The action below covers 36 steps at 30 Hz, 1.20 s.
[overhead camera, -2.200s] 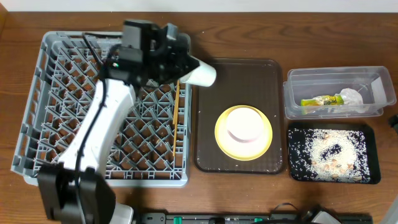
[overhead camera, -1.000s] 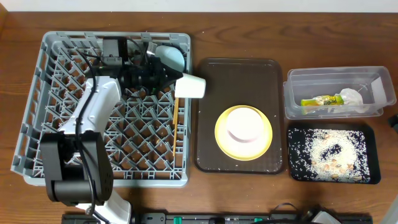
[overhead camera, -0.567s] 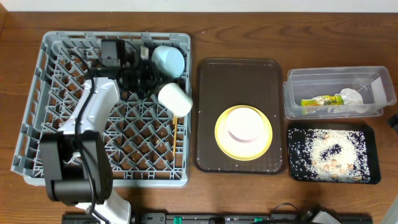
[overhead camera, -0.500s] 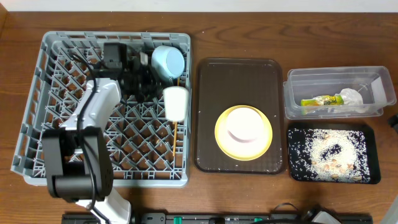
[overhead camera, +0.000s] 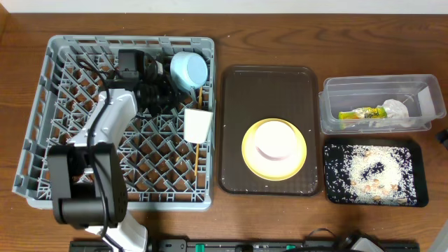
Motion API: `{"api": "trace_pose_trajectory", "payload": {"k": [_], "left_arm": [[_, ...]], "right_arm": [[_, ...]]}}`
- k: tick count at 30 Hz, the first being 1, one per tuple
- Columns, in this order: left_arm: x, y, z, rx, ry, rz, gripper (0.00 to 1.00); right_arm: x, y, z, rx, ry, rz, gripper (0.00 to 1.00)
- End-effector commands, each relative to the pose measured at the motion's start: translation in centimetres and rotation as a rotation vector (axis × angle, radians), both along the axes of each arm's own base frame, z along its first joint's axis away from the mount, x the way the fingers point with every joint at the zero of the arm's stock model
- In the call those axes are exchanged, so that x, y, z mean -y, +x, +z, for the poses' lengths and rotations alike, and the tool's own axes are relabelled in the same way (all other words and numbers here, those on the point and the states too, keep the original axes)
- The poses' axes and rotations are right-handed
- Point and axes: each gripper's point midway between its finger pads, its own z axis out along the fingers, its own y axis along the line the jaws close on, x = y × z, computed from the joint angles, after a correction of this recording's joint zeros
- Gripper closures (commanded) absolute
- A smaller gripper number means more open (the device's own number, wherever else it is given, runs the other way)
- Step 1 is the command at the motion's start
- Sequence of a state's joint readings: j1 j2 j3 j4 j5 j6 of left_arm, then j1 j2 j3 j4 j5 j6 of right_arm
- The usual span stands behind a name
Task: Sort waste into correct bins and load items into the dishwasher rack
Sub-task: 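Set the cup down in the rack beside the blue bowl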
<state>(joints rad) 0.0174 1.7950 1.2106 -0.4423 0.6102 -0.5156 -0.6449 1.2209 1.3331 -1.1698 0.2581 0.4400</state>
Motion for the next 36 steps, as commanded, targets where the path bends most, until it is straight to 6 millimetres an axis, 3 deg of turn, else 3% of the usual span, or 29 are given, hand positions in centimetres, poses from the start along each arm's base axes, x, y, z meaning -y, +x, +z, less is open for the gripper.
{"api": "trace_pose_trajectory", "payload": {"k": [1,8,11,16,23,28,36], "left_arm": [[-1.2,1.4,5.6,0.17,0.069,0.026,0.68],[-3.6,-0.5,14.1,0.384,0.209,0.109,0.6],[-3.8,-2.9,15.6,0.391,0.261,0.099,0.56],[-3.7,-8.5,12.8,0.183,0.344,0.041,0.36],[-0.9,-13.3,7.4,0.013,0.413,-0.194,0.33],[-0.8,-13.8,4.5,0.018,0.558,-0.238,0.3],[2.4,-13.1,2.5,0.14,0.569,-0.355,0.21]], "right_arm": [[0.2,-0.3,0.2,0.003,-0.005,-0.012,0.01],[0.2,-0.3,0.2,0.003,-0.005,-0.012,0.01],[0.2,-0.3,0.2,0.003,-0.005,-0.012,0.01],[0.2,-0.3,0.2,0.003,-0.005,-0.012,0.01],[0.2,-0.3,0.2,0.003,-0.005,-0.012,0.01],[0.2,-0.3,0.2,0.003,-0.005,-0.012,0.01],[0.2,-0.3,0.2,0.003,-0.005,-0.012,0.01]]}}
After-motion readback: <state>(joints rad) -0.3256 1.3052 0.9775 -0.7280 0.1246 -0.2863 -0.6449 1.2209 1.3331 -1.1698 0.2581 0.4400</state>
